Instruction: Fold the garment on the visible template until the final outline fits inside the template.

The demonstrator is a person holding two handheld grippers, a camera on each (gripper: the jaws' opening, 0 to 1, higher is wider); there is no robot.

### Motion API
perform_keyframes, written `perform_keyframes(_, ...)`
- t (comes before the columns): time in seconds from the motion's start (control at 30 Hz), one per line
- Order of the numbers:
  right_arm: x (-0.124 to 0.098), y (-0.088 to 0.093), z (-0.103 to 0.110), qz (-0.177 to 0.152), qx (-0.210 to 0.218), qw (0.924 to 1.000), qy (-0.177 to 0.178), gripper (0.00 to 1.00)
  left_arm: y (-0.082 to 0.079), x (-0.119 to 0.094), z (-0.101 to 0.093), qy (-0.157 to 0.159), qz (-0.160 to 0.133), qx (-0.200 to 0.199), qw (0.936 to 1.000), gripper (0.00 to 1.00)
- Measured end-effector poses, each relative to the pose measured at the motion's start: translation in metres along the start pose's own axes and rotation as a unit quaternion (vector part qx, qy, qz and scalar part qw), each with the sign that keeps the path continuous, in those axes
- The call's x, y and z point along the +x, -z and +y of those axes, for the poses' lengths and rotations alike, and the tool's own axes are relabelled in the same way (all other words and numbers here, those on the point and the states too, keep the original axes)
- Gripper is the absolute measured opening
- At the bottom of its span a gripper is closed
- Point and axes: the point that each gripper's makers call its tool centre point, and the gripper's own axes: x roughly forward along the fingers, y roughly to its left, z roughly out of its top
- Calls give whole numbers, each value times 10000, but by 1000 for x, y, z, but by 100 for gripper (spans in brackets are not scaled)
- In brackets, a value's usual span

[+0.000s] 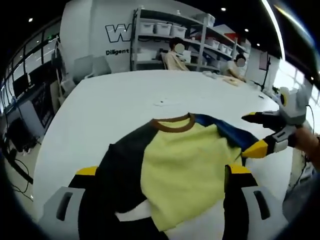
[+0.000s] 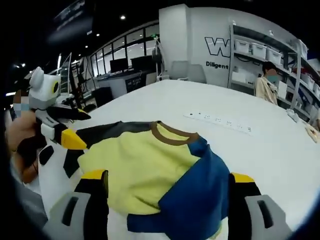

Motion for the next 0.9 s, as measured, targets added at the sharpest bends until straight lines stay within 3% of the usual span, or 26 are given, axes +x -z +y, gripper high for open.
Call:
perform_keyframes(0.13, -11, 9, -1, 4, 113, 9999, -11, 99, 6, -6, -5, 62, -215, 38, 9997, 99)
perform_keyframes(0.4, -26, 27, -6, 51, 97, 9999, 53, 96, 36, -12, -4, 97, -73, -36, 9999, 93)
perform_keyframes(0.5, -31, 34, -6, 103, 144, 9998, 29, 90, 45, -13, -1, 22, -15, -81, 10000, 91)
perform_keyframes(0.57, -34, 35, -6, 29, 189, 9998, 2, 83, 46, -16, 3, -96, -174, -125, 9997, 86)
perform_keyframes(0.67, -37, 41, -7, 67, 215, 9997, 53, 82, 57, -16, 3, -70, 54, -33, 10000, 80)
perform_keyframes(0.9, -41, 53, -1, 130, 208, 9997, 88, 69, 75, -14, -2, 54, 267, -42, 9996, 64)
